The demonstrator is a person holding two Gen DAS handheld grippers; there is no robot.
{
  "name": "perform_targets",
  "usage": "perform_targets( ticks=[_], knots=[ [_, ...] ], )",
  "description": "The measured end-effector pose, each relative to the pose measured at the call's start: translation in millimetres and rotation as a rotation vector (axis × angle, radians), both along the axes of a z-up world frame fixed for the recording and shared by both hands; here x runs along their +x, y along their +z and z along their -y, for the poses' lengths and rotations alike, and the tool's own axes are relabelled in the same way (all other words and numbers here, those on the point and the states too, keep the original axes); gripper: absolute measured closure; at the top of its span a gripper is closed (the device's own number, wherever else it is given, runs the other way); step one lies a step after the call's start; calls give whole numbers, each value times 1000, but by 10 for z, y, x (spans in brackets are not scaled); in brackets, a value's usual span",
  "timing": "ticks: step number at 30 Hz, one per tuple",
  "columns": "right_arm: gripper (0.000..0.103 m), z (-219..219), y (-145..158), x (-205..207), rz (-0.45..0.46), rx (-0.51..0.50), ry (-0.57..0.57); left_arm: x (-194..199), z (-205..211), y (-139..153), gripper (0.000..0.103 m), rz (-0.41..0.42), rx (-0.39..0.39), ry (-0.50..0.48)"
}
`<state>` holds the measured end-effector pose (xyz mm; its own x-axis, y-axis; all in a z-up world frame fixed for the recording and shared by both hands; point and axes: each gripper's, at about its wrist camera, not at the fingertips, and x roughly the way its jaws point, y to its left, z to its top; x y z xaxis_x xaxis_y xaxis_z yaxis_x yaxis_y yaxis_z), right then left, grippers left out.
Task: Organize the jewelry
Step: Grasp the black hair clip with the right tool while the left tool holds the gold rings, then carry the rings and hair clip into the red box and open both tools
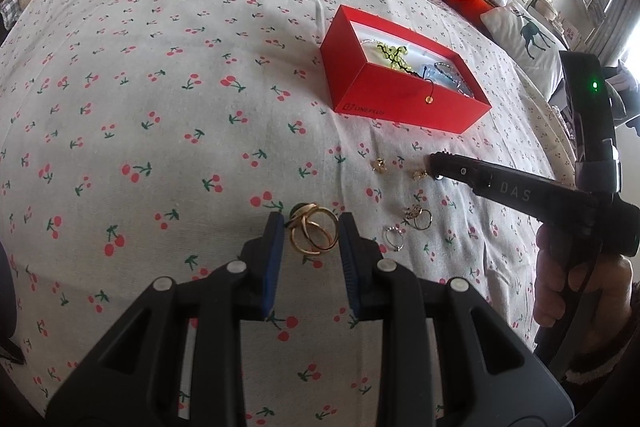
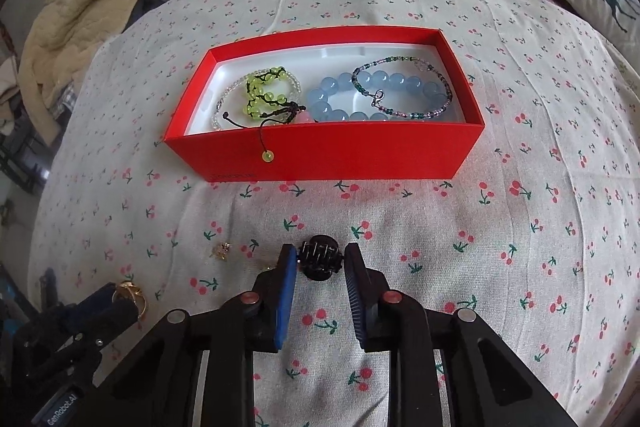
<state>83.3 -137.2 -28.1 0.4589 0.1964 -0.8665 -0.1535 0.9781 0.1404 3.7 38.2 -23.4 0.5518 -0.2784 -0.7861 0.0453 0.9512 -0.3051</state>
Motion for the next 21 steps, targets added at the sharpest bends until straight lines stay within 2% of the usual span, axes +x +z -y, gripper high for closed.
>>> perform_targets(
  ticks=[8, 21],
  knots=[
    [78, 137, 126, -43, -4, 68, -22, 30, -31, 12, 73, -3, -16, 13],
    [78, 323, 373, -142, -32, 126, -42, 116, 42, 162, 73, -3, -115, 8]
  ],
)
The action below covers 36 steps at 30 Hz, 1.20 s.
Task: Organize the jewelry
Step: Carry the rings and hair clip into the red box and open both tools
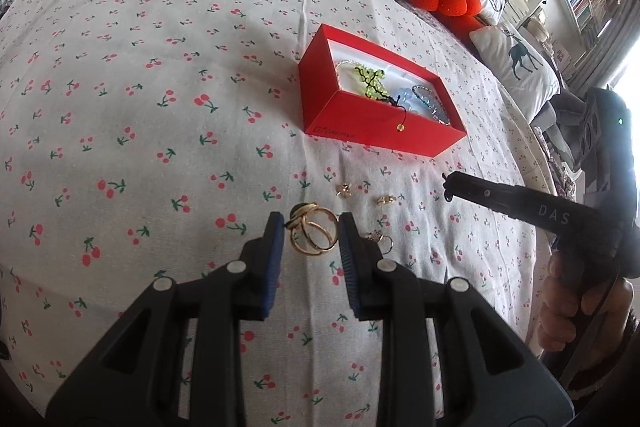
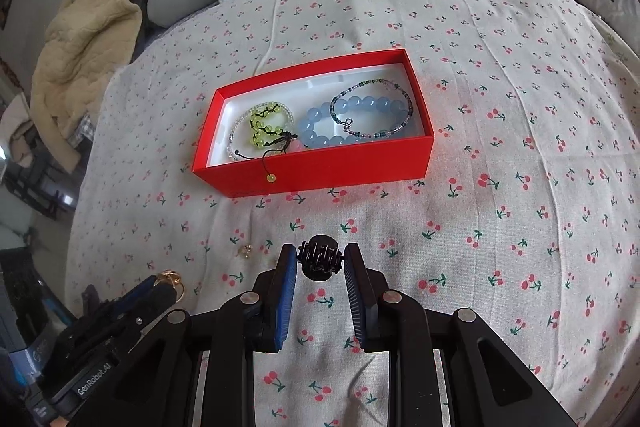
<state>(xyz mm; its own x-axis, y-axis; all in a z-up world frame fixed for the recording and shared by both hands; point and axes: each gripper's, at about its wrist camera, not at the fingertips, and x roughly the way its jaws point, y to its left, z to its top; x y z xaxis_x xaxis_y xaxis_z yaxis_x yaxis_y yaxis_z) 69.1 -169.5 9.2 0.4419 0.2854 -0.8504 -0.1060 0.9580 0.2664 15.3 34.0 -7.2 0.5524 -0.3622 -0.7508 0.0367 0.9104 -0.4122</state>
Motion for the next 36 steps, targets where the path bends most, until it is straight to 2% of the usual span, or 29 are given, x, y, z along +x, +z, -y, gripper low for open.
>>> perform_targets(
  ticks=[7, 13, 22, 26, 30, 36],
  knots=[
    [78, 113, 148, 32, 1, 42, -16, 101, 57, 139, 73, 14, -59, 15],
    [78, 262, 303, 124, 24, 68, -43, 226, 180, 296, 73, 79, -37, 20],
    [78, 391, 403, 347, 64, 106, -78, 521, 462, 397, 73, 174, 38, 18],
    [78, 397, 374, 463, 70, 121, -80, 674, 516, 345, 73, 172, 73, 38],
    [78, 405, 312, 569, 71, 117, -85, 772, 531, 260, 73, 153, 67, 59],
    [78, 431, 192, 672, 53, 103, -97, 846, 589, 178, 73, 151, 123, 58]
  ],
)
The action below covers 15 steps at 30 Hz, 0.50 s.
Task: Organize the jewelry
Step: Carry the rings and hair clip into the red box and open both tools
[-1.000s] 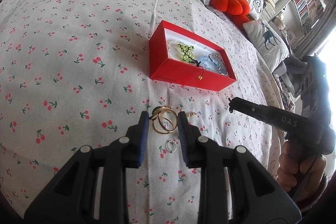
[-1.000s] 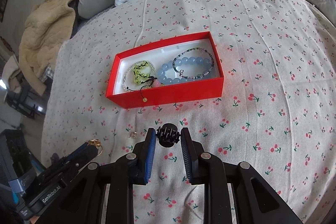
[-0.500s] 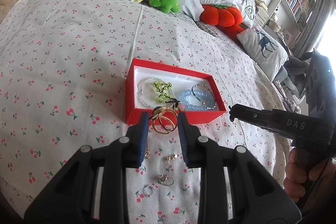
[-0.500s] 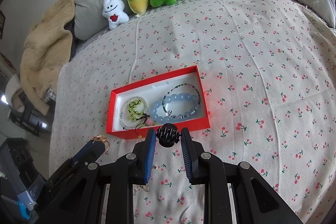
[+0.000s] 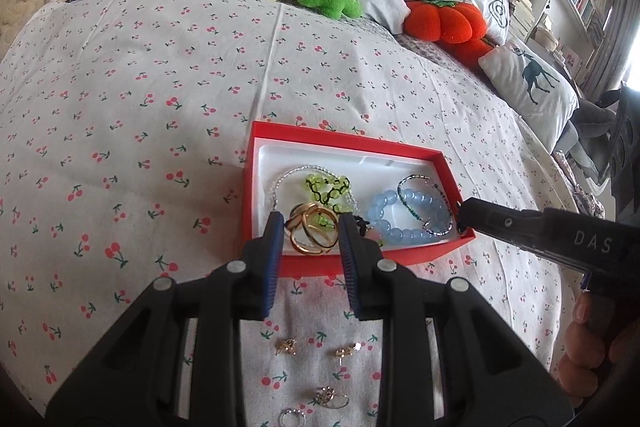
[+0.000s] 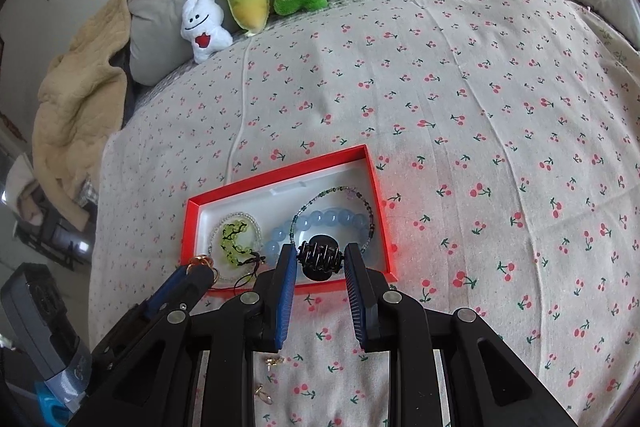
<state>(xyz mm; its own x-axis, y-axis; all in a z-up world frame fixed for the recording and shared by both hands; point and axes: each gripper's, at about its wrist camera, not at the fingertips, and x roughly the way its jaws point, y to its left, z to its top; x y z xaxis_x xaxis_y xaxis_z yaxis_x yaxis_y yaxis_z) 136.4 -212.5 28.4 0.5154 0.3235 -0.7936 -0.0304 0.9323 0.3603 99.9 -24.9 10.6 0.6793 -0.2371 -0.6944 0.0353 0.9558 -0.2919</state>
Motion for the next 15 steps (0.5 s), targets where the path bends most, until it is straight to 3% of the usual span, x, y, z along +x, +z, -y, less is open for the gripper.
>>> perform_targets(
  ticks=[15],
  knots=[
    [78, -14, -88, 54, -5, -20, -12, -138, -78, 91, 72, 9, 17, 24]
  ],
)
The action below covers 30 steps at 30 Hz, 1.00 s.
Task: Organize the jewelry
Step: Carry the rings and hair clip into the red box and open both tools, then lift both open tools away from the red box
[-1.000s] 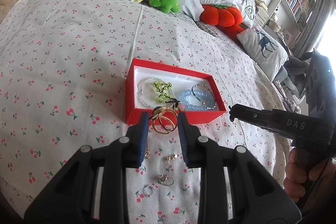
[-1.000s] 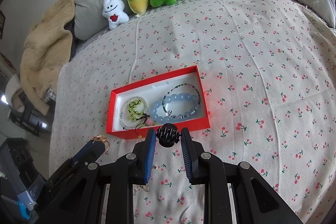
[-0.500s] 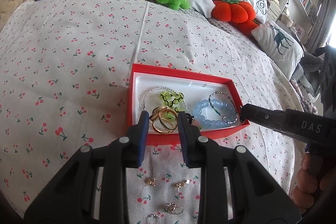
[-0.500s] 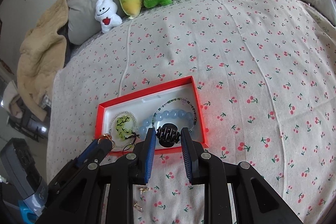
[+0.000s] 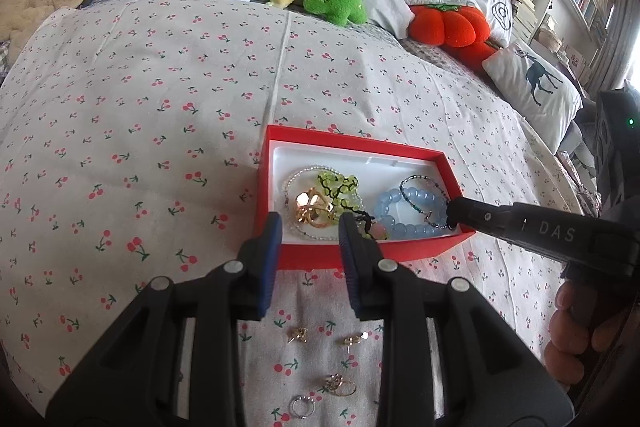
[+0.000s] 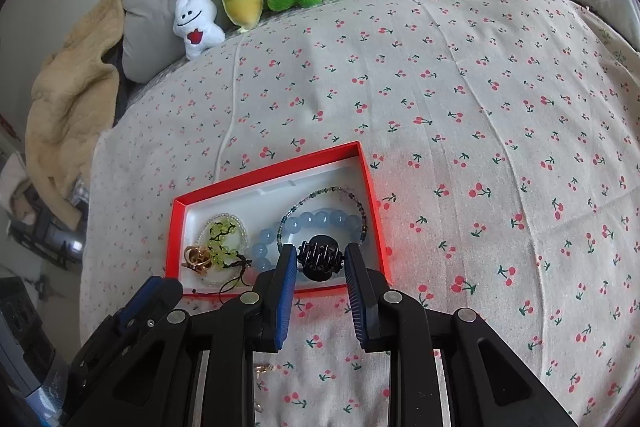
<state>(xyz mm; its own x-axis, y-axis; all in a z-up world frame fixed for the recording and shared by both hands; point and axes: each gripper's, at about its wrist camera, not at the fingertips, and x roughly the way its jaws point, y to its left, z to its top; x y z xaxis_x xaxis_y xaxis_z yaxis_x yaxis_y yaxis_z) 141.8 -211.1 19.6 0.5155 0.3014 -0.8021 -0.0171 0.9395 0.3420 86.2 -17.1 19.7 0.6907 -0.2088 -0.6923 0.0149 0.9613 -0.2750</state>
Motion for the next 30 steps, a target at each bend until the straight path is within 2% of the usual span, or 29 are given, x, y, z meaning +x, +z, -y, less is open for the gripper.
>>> perform_targets(
  ticks=[2, 3, 5, 6, 12, 17, 30],
  knots=[
    [76, 15, -9, 5, 0, 9, -16, -37, -25, 14, 68, -4, -5, 5],
    [72, 18, -13, 4, -3, 14, -18, -57, -40, 20, 63, -7, -5, 8],
    [55, 29, -5, -20, -2, 21, -22, -95, -74, 34, 56, -11, -3, 20],
    [42, 34, 13, -46, 8, 30, -23, -122, -97, 42, 52, -13, -1, 28],
    [41, 2, 143, -199, 38, 11, 10, -264, -203, 50, 37, -48, 22, 56],
    [39, 6, 156, -321, 22, 7, 21, -371, -299, 25, 28, -89, 18, 69],
    [26, -2, 78, -679, -12, -47, 54, -611, -415, -135, 13, -222, 22, 52]
  ],
)
